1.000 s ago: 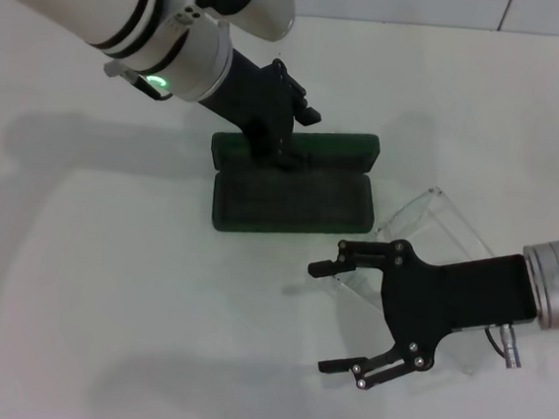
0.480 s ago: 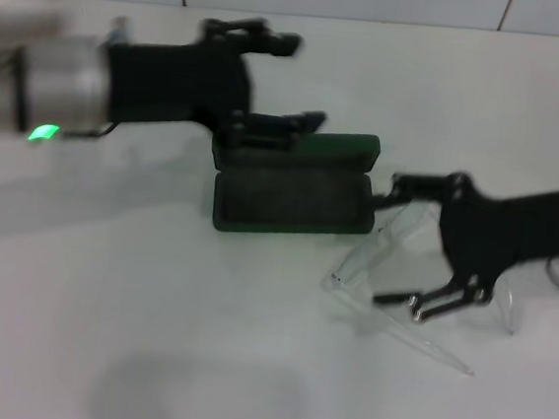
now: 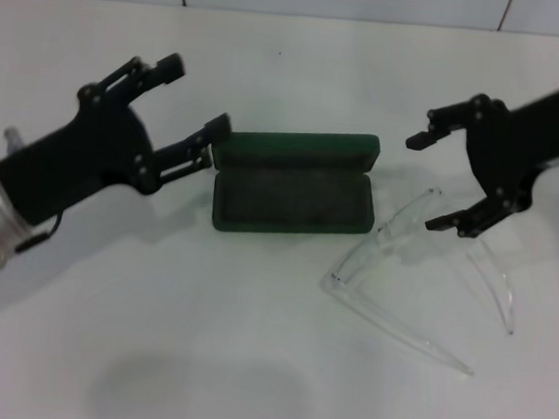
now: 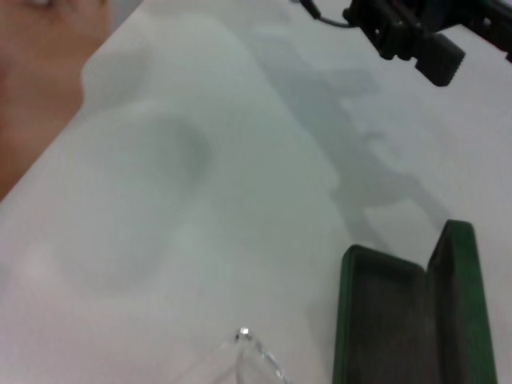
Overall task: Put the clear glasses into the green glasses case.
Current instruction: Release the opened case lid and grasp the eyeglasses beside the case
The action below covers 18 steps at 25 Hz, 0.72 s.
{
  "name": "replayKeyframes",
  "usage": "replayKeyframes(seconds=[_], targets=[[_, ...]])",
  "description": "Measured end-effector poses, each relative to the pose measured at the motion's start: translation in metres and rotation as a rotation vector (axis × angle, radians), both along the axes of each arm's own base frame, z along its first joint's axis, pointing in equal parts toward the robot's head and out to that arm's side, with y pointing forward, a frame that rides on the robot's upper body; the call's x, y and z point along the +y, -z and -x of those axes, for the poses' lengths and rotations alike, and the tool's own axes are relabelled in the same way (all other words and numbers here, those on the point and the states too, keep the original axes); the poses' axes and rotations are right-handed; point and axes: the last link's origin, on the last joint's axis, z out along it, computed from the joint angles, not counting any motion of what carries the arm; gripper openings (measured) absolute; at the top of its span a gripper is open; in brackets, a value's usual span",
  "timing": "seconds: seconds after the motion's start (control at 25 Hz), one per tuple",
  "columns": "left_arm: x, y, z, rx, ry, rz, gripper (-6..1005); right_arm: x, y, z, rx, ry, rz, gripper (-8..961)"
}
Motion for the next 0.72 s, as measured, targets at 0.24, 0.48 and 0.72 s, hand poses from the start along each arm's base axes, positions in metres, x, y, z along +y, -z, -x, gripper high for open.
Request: replayKeyframes(seconds=[0.24, 0.48, 0.72], targets=[[-0.009, 0.011, 0.013, -0.027, -0.053, -0.011, 847, 0.008, 0.021, 0.030, -0.176, -0.076, 0.046, 796], [-0.009, 0.019, 0.014, -0.043, -0.075, 0.017, 847, 0.004, 0.053, 0.036, -0.294, -0.122, 0.104, 792], [-0.008, 0.020, 0.015, -0.051, -0.085, 0.020, 847, 0.006, 0.073, 0.029, -0.364, -0.142, 0.094, 789]])
